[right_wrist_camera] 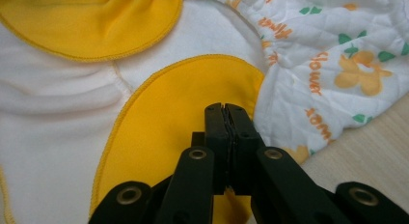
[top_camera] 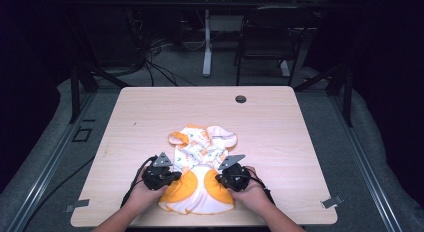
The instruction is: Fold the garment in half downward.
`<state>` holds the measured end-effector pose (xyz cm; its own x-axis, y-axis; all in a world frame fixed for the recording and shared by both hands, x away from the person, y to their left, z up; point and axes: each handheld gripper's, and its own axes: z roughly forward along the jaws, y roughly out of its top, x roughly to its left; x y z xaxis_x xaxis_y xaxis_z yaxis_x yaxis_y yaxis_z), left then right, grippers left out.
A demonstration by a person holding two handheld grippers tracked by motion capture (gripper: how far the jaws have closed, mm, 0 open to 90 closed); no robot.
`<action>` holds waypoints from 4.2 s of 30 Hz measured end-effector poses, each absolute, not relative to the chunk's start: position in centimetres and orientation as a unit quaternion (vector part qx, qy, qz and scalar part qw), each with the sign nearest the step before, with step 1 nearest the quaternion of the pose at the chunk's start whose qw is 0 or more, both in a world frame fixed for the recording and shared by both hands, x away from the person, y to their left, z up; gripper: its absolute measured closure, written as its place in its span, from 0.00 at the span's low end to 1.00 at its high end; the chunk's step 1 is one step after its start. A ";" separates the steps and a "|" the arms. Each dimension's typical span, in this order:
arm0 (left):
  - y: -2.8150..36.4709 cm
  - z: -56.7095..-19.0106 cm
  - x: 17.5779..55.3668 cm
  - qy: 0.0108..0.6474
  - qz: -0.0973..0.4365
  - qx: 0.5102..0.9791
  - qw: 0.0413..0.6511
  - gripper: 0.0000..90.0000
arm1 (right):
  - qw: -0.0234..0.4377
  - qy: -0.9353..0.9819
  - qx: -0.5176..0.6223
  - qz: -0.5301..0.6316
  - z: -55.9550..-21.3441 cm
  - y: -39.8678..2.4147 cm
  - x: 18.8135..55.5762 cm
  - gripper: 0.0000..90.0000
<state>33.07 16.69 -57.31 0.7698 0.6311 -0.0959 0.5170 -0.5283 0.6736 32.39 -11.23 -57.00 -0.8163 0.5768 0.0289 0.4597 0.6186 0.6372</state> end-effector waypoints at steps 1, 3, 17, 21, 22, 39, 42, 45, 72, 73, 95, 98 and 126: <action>16.7 -57.3 33.0 0.331 0.078 0.870 0.358 1.00 | 0.090 0.894 0.291 0.329 -57.0 -11.2 32.3 0.98; 16.7 -57.3 32.9 0.329 0.078 0.871 0.357 1.00 | 0.089 0.895 0.289 0.328 -57.0 -11.2 32.2 0.98; 16.2 -54.7 34.8 0.322 0.085 0.868 0.370 1.00 | 0.086 0.885 0.294 0.350 -54.6 -11.3 33.6 0.97; 15.7 -54.1 36.7 0.326 0.092 0.865 0.370 1.00 | 0.103 0.886 0.299 0.340 -53.7 -11.4 35.4 0.97; 15.7 -54.1 36.7 0.326 0.092 0.865 0.370 1.00 | 0.104 0.885 0.303 0.338 -53.6 -11.4 35.9 0.97; 14.6 -57.1 39.6 0.346 0.084 0.873 0.335 1.00 | 0.102 0.892 0.321 0.303 -56.7 -10.6 39.8 0.95; 14.6 -57.0 39.2 0.341 0.081 0.877 0.328 1.00 | 0.090 0.895 0.315 0.303 -56.6 -10.7 39.4 0.96; 14.6 -56.8 38.9 0.331 0.078 0.884 0.322 1.00 | 0.083 0.904 0.300 0.294 -56.4 -10.6 38.8 0.96; 13.9 -54.8 46.7 0.365 0.136 0.860 0.329 0.68 | 0.135 0.855 0.411 0.285 -54.9 -11.3 47.1 0.72; 14.0 -55.0 46.8 0.366 0.140 0.861 0.325 0.67 | 0.130 0.853 0.418 0.286 -55.2 -11.3 47.2 0.70; 14.7 -56.8 47.7 0.402 0.106 0.856 0.305 0.60 | 0.092 0.852 0.428 0.286 -56.2 -11.5 47.6 0.64; 14.8 -56.8 47.6 0.401 0.109 0.855 0.310 0.61 | 0.092 0.854 0.427 0.284 -56.3 -11.4 47.6 0.64; 15.4 -55.5 46.5 0.401 0.085 0.854 0.321 0.93 | 0.104 0.876 0.376 0.284 -54.6 -10.4 46.6 0.97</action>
